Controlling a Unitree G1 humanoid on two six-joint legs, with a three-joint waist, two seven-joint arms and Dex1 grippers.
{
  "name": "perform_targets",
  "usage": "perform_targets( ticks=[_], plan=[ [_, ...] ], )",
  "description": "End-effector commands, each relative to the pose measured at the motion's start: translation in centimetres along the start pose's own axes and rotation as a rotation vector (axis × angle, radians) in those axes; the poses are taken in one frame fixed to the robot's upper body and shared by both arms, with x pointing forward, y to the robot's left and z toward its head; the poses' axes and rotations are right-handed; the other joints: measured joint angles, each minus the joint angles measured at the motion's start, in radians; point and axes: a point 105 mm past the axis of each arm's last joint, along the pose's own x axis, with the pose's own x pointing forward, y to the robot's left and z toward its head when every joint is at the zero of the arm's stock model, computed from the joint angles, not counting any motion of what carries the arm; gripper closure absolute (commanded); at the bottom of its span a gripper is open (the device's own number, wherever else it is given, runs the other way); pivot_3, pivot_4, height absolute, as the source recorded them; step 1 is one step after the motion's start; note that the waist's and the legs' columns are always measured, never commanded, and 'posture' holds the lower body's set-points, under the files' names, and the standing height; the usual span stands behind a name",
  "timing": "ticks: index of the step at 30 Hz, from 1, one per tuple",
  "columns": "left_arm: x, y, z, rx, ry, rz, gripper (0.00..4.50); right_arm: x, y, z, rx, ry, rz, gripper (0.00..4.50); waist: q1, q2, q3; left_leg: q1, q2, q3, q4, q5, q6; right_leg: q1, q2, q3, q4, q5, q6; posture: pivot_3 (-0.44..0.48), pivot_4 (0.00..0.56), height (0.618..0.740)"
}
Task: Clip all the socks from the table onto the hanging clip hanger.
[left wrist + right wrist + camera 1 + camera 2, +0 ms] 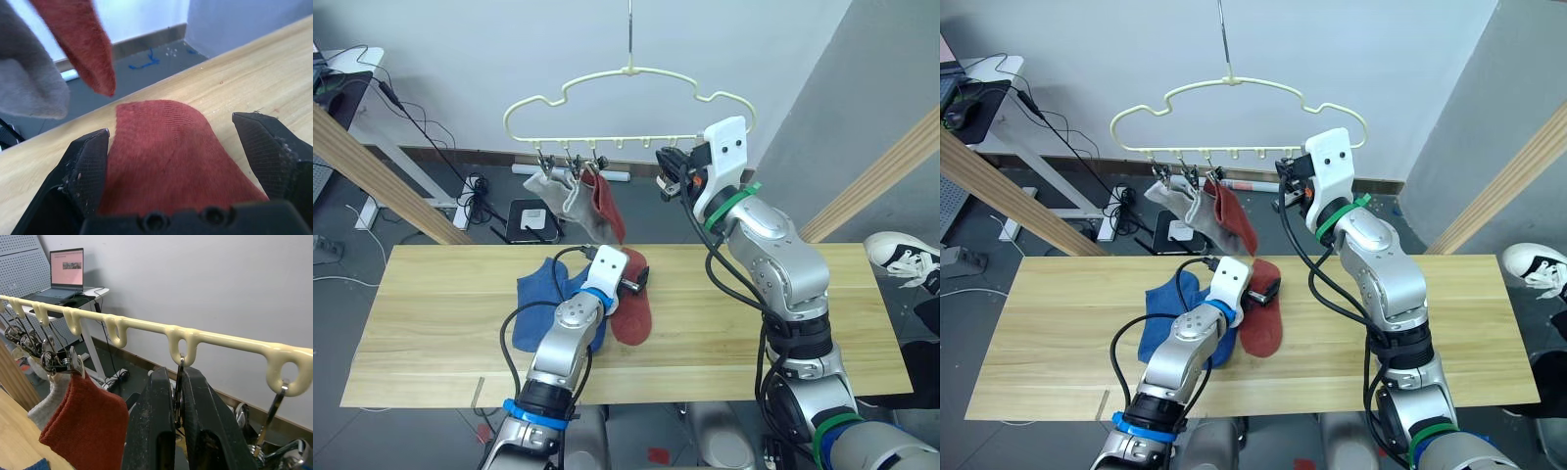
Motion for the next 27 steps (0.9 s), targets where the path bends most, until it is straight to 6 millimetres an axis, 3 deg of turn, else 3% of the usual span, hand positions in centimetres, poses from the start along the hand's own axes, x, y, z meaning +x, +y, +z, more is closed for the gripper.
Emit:
perform_targets(
  ticks=[1,11,17,21,24,27],
  plan=[
    [0.1,-0.8,-1.2,0.059,0.058,-0.034,0.20,-0.3,0.7,1.1,-0.011,-0.044,0.019,4.50,0.000,0.000,0.000,0.000,0.000,0.000,0.000,0.000,0.000,0.000,0.000,0.000,0.000,0.000,0.000,-0.118,0.336,0.740],
    [-0.4,-0.8,-2.6,0.105,0.113,-0.040,2.47,-0.2,0.8,1.1,-0.003,-0.045,0.019,4.50,0.000,0.000,0.000,0.000,0.000,0.000,0.000,0.000,0.000,0.000,0.000,0.000,0.000,0.000,0.000,-0.116,0.337,0.740],
    [-0.6,-0.6,-1.9,0.154,0.059,-0.047,3.15,-0.2,0.8,1.1,-0.003,-0.045,0.019,4.50,0.000,0.000,0.000,0.000,0.000,0.000,0.000,0.000,0.000,0.000,0.000,0.000,0.000,0.000,0.000,-0.116,0.337,0.740],
    [-1.2,-1.0,0.3,0.261,-0.082,-0.067,3.82,-0.2,0.8,1.1,-0.003,-0.045,0.019,4.50,0.000,0.000,0.000,0.000,0.000,0.000,0.000,0.000,0.000,0.000,0.000,0.000,0.000,0.000,0.000,-0.117,0.337,0.740],
    [-2.0,-2.0,3.2,0.342,-0.253,-0.099,4.49,-0.2,0.8,1.1,-0.003,-0.046,0.019,4.50,0.000,0.000,0.000,0.000,0.000,0.000,0.000,0.000,0.000,0.000,0.000,0.000,-0.001,0.000,0.000,-0.119,0.335,0.740],
    [-2.8,-2.5,5.3,0.425,-0.379,-0.098,4.49,-0.2,0.8,1.1,-0.002,-0.047,0.019,4.50,0.000,0.000,0.000,0.000,0.000,0.000,0.000,0.000,0.000,0.000,0.000,0.000,-0.001,0.000,0.000,-0.119,0.335,0.740]
  ],
)
